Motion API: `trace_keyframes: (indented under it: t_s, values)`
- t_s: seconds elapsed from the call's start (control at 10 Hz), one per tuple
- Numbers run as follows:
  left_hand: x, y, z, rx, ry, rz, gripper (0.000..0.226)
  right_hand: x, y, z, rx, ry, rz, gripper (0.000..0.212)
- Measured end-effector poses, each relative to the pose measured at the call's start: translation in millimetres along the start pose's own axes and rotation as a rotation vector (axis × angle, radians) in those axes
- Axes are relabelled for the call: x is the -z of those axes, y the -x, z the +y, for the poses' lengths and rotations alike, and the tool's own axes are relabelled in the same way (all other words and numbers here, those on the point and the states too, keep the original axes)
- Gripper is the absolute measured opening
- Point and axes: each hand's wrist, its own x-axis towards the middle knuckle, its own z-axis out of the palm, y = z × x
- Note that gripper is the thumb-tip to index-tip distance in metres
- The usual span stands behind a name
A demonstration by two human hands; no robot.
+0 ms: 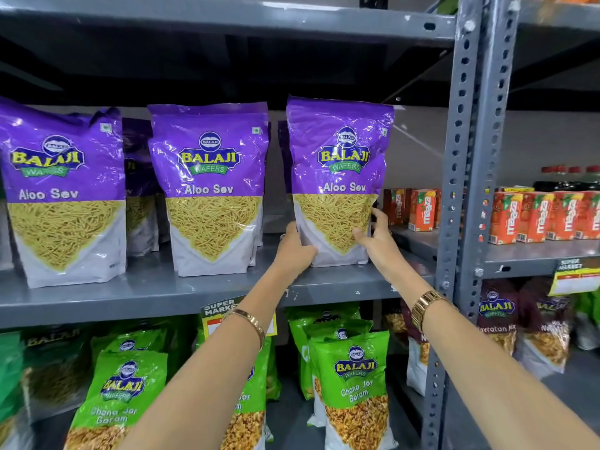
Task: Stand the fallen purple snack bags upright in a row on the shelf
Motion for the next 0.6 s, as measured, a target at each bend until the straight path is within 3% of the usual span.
trace_keyframes:
  t_s: [0.4,0.6]
  values:
    - [0.3,7.4,4.2,0.011,0.041,-0.002,0.060,3.4,-1.4,6.2,0.007,0.021,-0.007,0.062]
    - [3.0,11.6,5.8,-0.088,0.173,0.141,0.069,3.0,0.2,10.3,0.078,0.130,0.086,0.069]
